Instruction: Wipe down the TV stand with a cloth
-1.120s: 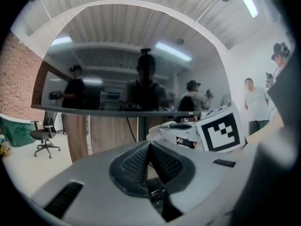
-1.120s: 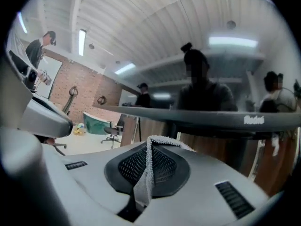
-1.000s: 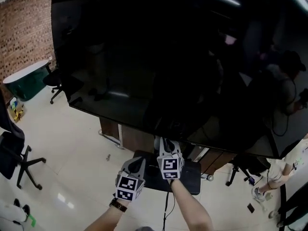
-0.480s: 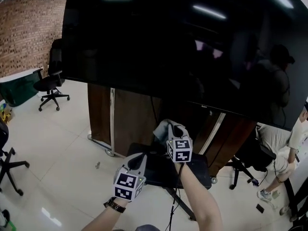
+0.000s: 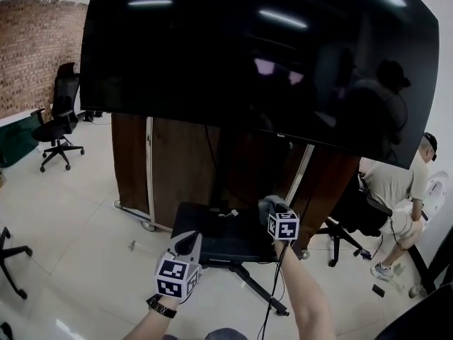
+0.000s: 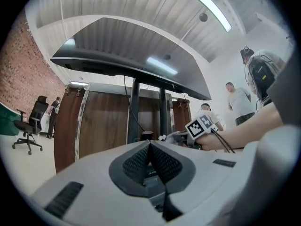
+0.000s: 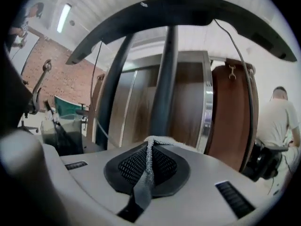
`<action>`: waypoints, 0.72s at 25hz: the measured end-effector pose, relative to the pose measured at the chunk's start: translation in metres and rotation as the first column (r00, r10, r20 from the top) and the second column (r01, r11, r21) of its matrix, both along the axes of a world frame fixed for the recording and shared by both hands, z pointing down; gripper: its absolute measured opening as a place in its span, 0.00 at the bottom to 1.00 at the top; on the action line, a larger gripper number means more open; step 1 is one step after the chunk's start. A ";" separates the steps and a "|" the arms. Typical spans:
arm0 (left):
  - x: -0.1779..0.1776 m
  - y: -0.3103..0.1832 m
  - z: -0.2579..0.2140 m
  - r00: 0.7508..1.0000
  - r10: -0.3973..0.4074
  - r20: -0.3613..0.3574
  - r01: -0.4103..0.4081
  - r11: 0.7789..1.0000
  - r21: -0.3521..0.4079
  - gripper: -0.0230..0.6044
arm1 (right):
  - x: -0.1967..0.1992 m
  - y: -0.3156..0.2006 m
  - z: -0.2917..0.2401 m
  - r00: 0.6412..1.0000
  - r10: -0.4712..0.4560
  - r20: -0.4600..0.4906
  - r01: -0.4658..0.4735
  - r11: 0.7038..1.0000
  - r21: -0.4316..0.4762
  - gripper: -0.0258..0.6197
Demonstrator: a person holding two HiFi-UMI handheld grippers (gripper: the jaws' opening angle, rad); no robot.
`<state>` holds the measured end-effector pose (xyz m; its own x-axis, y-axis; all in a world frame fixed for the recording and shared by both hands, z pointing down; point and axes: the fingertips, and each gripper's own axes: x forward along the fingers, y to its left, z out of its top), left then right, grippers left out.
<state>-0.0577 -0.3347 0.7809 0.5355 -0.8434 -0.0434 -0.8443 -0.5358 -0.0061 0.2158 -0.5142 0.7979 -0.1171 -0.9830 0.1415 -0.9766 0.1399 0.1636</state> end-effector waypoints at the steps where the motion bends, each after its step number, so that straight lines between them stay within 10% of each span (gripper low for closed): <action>1: -0.004 0.002 0.001 1.000 0.000 -0.004 0.000 1.000 -0.001 0.06 | -0.007 0.008 0.014 1.000 -0.009 0.019 0.009 1.000 -0.018 0.07; 8: 0.017 0.018 0.007 0.998 0.059 -0.034 -0.059 0.998 -0.001 0.06 | -0.157 0.054 0.014 0.945 -0.325 0.038 0.326 0.945 -0.017 0.07; 14: 0.018 0.036 0.016 0.995 0.089 -0.043 -0.089 0.996 0.008 0.06 | 0.002 0.086 0.026 0.992 0.056 0.115 -0.050 0.997 -0.050 0.07; 18: -0.003 0.035 0.033 0.997 0.042 -0.071 -0.044 0.999 -0.029 0.06 | 0.040 0.134 0.047 0.984 0.092 0.151 -0.089 0.996 -0.025 0.07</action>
